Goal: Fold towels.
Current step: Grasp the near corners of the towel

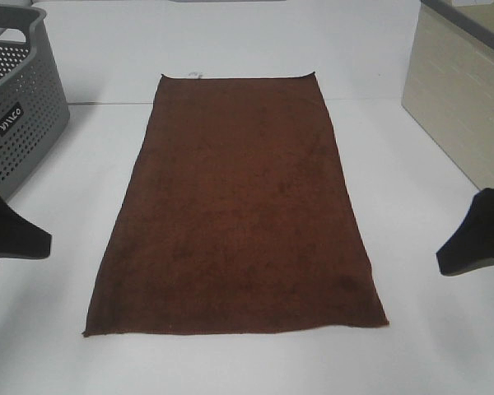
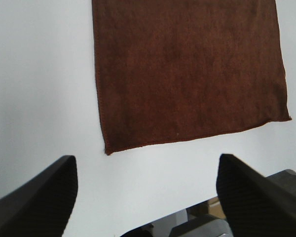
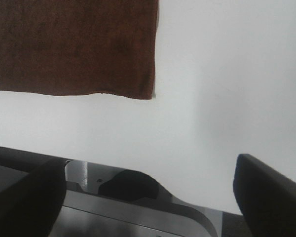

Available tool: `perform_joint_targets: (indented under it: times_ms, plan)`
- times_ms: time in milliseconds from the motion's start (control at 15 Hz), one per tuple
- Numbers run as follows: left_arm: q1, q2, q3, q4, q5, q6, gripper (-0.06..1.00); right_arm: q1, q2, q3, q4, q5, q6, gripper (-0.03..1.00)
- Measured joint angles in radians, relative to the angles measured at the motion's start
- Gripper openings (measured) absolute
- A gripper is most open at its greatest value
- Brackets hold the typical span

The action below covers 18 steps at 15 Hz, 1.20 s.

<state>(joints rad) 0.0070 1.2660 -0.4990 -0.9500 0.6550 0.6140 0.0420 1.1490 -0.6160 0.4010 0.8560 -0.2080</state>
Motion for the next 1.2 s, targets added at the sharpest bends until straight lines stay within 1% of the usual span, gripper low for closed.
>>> perform_joint_targets:
  times_ms: [67, 133, 200, 267, 400, 533, 667, 867, 933, 1067, 1200]
  plan:
    - [0.000, 0.075, 0.000, -0.075, -0.003, 0.074, 0.74, 0.000, 0.059, 0.000, 0.041, -0.034, -0.041, 0.86]
    - [0.000, 0.212, 0.000, -0.238, -0.005, 0.247, 0.74, 0.000, 0.171, 0.000, 0.123, -0.101, -0.137, 0.86]
    - [0.000, 0.243, 0.000, -0.280, -0.006, 0.293, 0.74, 0.000, 0.198, 0.000, 0.145, -0.116, -0.164, 0.86]
    - [0.000, 0.295, -0.001, -0.351, -0.006, 0.370, 0.74, 0.000, 0.245, 0.000, 0.183, -0.142, -0.209, 0.86]
    - [0.000, 0.390, -0.001, -0.467, -0.009, 0.505, 0.74, 0.000, 0.342, 0.000, 0.261, -0.184, -0.299, 0.85]
    - [0.000, 0.457, 0.000, -0.558, -0.012, 0.608, 0.74, 0.000, 0.415, -0.001, 0.325, -0.219, -0.360, 0.85]
    - [0.000, 0.532, 0.000, -0.630, -0.014, 0.691, 0.74, 0.000, 0.509, -0.001, 0.412, -0.248, -0.453, 0.85]
    - [0.000, 0.595, -0.012, -0.653, -0.003, 0.725, 0.74, 0.002, 0.605, -0.012, 0.525, -0.257, -0.559, 0.85]
    - [-0.006, 0.611, -0.027, -0.656, 0.007, 0.727, 0.73, 0.017, 0.633, -0.026, 0.547, -0.261, -0.584, 0.84]
    - [-0.052, 0.635, -0.062, -0.661, 0.012, 0.728, 0.72, 0.090, 0.675, -0.069, 0.568, -0.260, -0.602, 0.82]
    - [-0.100, 0.654, -0.097, -0.666, -0.006, 0.728, 0.69, 0.148, 0.706, -0.101, 0.592, -0.279, -0.554, 0.77]
